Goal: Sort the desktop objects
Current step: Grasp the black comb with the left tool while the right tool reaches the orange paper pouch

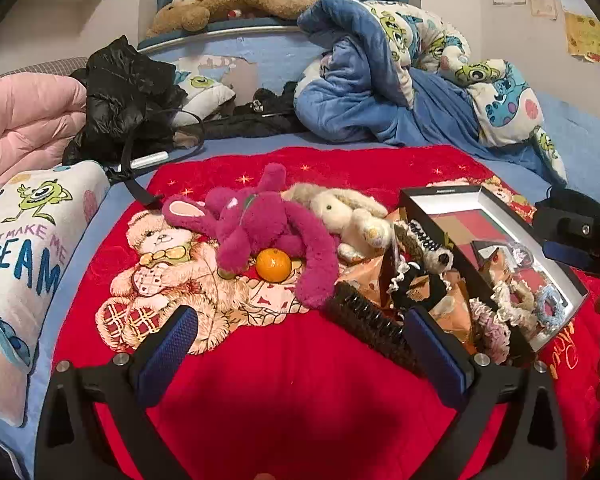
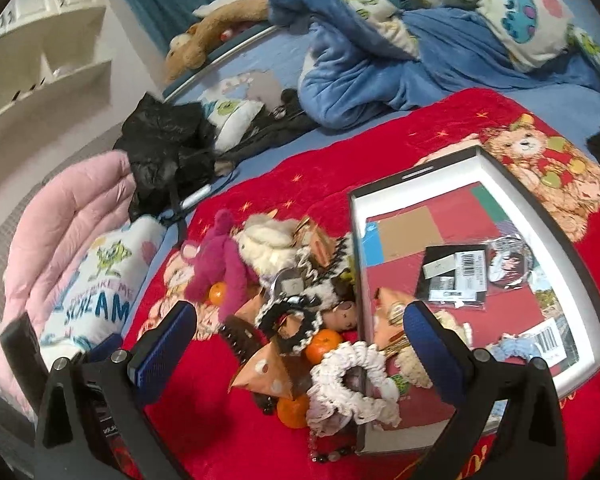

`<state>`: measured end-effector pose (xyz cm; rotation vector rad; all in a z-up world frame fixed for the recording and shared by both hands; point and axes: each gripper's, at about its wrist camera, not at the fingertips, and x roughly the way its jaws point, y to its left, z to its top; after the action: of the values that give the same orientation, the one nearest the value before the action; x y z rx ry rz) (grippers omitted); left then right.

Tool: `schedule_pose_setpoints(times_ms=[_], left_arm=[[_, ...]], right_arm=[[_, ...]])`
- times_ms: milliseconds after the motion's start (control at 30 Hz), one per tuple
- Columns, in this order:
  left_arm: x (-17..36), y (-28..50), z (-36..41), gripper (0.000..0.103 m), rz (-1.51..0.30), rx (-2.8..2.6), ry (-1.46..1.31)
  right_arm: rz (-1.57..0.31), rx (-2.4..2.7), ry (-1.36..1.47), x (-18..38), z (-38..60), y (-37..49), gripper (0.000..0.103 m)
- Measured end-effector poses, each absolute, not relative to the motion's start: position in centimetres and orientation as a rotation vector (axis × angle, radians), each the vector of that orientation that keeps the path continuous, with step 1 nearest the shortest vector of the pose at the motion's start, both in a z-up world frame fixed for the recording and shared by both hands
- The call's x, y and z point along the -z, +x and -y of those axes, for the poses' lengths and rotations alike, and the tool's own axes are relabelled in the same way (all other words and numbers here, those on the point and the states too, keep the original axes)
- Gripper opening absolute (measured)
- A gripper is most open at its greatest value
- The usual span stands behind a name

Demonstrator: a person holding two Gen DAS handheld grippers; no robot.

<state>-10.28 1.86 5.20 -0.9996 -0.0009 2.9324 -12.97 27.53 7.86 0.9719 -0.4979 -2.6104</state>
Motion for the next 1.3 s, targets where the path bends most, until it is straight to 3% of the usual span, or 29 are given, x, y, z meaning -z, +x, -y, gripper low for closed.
schedule_pose_setpoints(times_ms=[200,467,833,1033,1067,1133,1300], left_arm=[[-3.9,-11.1,-1.9,0.103,-0.008,-2.917,-1.04],[-2.3,-12.4,-2.3,0.103,-0.035,-2.892,-1.086],[-1.3,-12.6,-2.7,0.103,-0.067,-2.877,-1.113],[-1.1,-12.7,-2.5,0.103,-0.074,-2.877,-1.123],[-1.0,-12.8,-2.5,0.103,-0.071,-2.878,-1.124],[-1.0,-12.8,-2.4,0.103,-0.066,-2.877,-1.129],[-0.6,-13.3,-2.9,0.103,-0.065,-2.858,-1.141]], right_arm=[[0.397,2.535,1.025,-6.9,-24.0,-13.6,0.103],[0.305,2.468,1.127,-4.9,-20.8,-14.2,0.085],[0.265,2.436,1.289,-2.2,-20.0,-15.3,0.082],[0.224,2.469,1.352,-1.0,-20.0,-15.7,0.062],[0.208,2.48,1.357,-1.0,-19.9,-15.7,0.053],[0.181,2.511,1.37,-0.9,-19.9,-15.8,0.045],[0.242,2.532,1.346,-1.2,-20.8,-15.7,0.035]])
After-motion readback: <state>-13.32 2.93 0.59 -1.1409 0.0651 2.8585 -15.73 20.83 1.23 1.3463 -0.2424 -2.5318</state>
